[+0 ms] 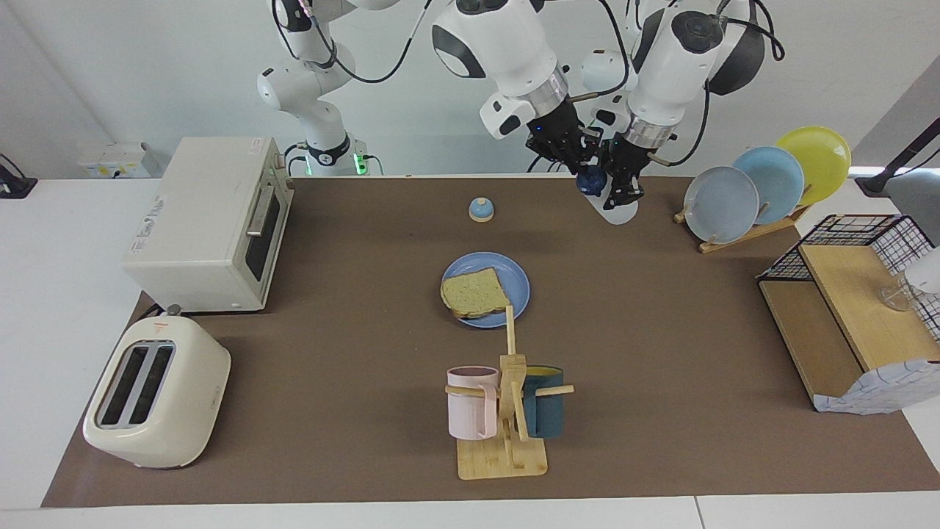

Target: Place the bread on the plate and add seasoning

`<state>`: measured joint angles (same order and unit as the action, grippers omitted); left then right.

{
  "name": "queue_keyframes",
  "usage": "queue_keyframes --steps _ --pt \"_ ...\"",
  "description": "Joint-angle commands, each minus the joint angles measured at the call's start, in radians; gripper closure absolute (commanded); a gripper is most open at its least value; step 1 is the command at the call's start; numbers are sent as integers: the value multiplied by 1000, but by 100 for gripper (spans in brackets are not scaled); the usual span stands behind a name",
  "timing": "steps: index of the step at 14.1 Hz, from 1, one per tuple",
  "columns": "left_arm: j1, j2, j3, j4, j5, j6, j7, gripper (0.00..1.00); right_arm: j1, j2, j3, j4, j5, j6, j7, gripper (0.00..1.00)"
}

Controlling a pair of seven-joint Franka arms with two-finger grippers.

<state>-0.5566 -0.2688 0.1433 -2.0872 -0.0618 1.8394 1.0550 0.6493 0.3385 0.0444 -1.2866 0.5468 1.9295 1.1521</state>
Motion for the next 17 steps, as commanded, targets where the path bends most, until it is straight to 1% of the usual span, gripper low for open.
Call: queue_keyframes --steps 1,8,10,13,14,15,17 --pt "-8 -43 -2 -56 45 -23 -6 100 -88 -6 -4 24 66 23 18 100" --pt "-8 -46 -44 -60 102 -37 -91 100 -122 -12 -6 20 96 31 32 100" --pt "-6 -46 -47 -60 123 -52 -93 100 -129 -15 -6 15 94 31 28 100" --pt "-6 -47 -48 -60 123 -52 -96 100 -125 -24 -6 0 84 31 3 100" --pt "-5 -47 -47 -60 125 -51 -96 100 -125 -35 -8 -22 82 31 -33 73" --pt "-3 -47 -48 -60 123 -51 -98 100 -120 -47 -8 -45 76 28 -75 1" --pt "0 -46 -48 -59 123 -48 -99 100 -117 -75 -9 -80 65 16 -103 0"
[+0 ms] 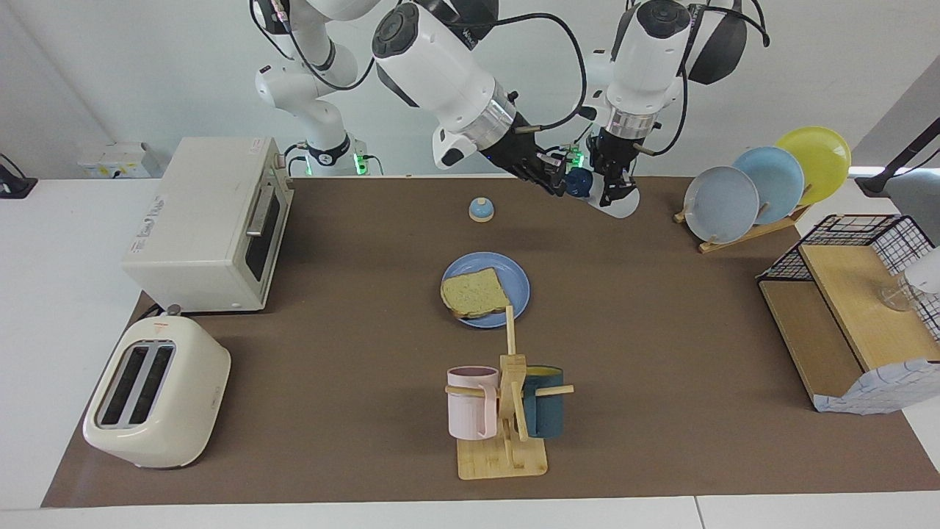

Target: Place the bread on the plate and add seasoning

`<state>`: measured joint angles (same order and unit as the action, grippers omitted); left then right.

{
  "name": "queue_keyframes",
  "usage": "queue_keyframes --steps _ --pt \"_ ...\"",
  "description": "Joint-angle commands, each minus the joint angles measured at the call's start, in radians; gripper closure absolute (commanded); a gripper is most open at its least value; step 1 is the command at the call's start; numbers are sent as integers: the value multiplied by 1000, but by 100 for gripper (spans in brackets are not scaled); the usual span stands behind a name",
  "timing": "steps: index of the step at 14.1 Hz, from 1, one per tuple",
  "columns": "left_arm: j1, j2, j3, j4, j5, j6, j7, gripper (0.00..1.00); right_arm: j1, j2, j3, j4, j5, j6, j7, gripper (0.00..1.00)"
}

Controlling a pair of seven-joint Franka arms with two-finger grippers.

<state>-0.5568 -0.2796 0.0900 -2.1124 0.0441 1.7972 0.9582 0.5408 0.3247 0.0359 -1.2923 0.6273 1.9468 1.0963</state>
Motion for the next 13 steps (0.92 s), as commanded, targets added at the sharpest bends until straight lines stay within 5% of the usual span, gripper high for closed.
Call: queue_keyframes --steps 1,6,10,13 --pt "1 -35 5 -34 17 -6 -3 100 -8 -82 -1 -106 -44 -5 -50 0" --pt "6 -24 5 -21 29 16 -59 100 -76 -191 -1 -211 -282 -104 -298 0" --pt "-22 71 -42 31 138 33 -200 100 -255 -208 -1 -203 -342 -279 -586 0" --pt "-32 178 -116 104 247 19 -301 100 -277 -223 -1 -197 -585 -365 -754 0"
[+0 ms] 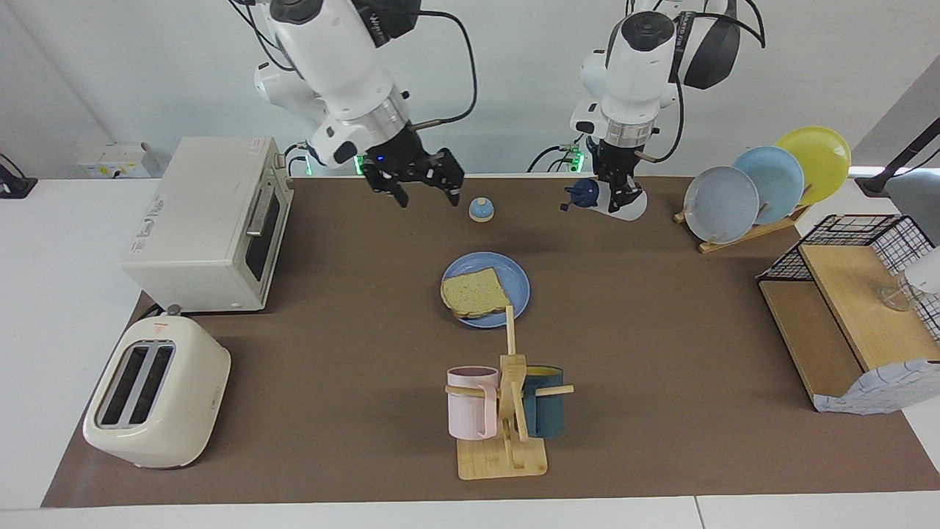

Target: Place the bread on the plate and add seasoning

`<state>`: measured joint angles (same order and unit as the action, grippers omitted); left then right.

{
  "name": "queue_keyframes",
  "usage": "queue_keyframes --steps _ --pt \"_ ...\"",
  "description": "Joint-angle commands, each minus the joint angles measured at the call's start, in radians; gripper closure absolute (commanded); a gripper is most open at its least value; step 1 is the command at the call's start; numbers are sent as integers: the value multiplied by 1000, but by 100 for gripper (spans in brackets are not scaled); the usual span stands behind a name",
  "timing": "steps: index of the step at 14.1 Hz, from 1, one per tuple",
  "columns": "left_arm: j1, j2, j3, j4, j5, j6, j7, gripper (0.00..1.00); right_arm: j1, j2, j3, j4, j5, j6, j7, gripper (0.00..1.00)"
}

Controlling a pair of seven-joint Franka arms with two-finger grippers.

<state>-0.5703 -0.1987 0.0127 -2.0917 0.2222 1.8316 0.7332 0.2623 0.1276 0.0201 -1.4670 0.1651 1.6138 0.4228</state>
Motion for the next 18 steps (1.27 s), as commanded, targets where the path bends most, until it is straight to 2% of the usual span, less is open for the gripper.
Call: queue_keyframes --steps 1,3,5,8,9,10,14,16,17,18 --pt "-25 140 -63 109 115 -28 -125 100 -6 -26 15 -26 -165 -50 -129 0" --pt "-98 227 -91 165 234 -89 -248 100 -78 -31 14 -38 -170 -92 -179 0" --pt "-143 307 -91 246 276 -184 -281 100 -129 -51 -5 -91 -177 -83 -287 0" --pt "-232 509 -88 425 391 -358 -284 100 -152 -89 -17 -157 -176 -68 -320 0" --pt "-267 583 -88 480 425 -403 -285 100 -166 -124 -17 -206 -176 -68 -322 0" --pt "-273 608 -88 496 451 -419 -291 100 -193 -153 -16 -249 -173 -63 -322 0" --pt "-310 619 -89 490 587 -448 -291 100 -190 -152 -32 -251 -179 -5 -372 0" --pt "-324 630 -88 486 614 -465 -291 100 -193 -154 -35 -248 -183 -6 -401 0" --pt "-338 683 -88 495 670 -509 -290 100 -195 -163 -38 -253 -183 -11 -421 0" --pt "-358 768 -86 531 704 -559 -290 100 -193 -164 -39 -253 -185 -11 -424 0"
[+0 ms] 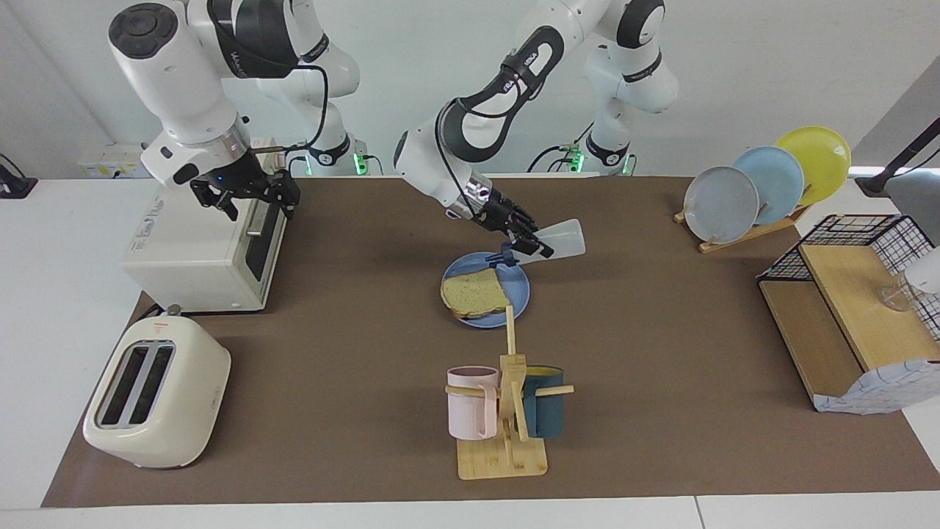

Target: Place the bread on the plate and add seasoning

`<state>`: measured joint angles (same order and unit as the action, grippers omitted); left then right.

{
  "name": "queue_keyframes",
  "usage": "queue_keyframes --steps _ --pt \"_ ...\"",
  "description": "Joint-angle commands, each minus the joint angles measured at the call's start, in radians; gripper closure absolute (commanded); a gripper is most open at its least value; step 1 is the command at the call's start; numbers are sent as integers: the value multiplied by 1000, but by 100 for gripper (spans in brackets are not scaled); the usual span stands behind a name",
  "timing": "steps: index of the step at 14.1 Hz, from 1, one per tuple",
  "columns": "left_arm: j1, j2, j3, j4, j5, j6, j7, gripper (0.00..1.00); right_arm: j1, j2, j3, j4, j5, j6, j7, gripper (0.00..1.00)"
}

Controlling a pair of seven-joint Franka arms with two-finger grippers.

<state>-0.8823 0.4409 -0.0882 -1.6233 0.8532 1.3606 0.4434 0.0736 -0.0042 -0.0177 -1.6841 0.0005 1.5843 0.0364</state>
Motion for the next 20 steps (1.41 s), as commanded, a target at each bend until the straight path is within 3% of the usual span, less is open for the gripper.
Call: queue_keyframes --steps 1,2,4,11,20 --pt "-53 183 15 118 93 -109 0 100 -5 -30 1 -35 -27 34 -41 0" --pt "-66 221 21 132 146 -139 0 100 -6 -23 5 -32 -68 63 -49 0" --pt "-67 223 18 126 262 -152 1 100 -17 -16 7 -29 -79 71 -76 0" --pt "-144 222 18 109 322 -117 1 100 -60 -16 36 -26 -76 36 -93 0" --pt "-35 220 31 51 388 -25 1 100 -57 -16 -2 -11 -56 13 -119 0"
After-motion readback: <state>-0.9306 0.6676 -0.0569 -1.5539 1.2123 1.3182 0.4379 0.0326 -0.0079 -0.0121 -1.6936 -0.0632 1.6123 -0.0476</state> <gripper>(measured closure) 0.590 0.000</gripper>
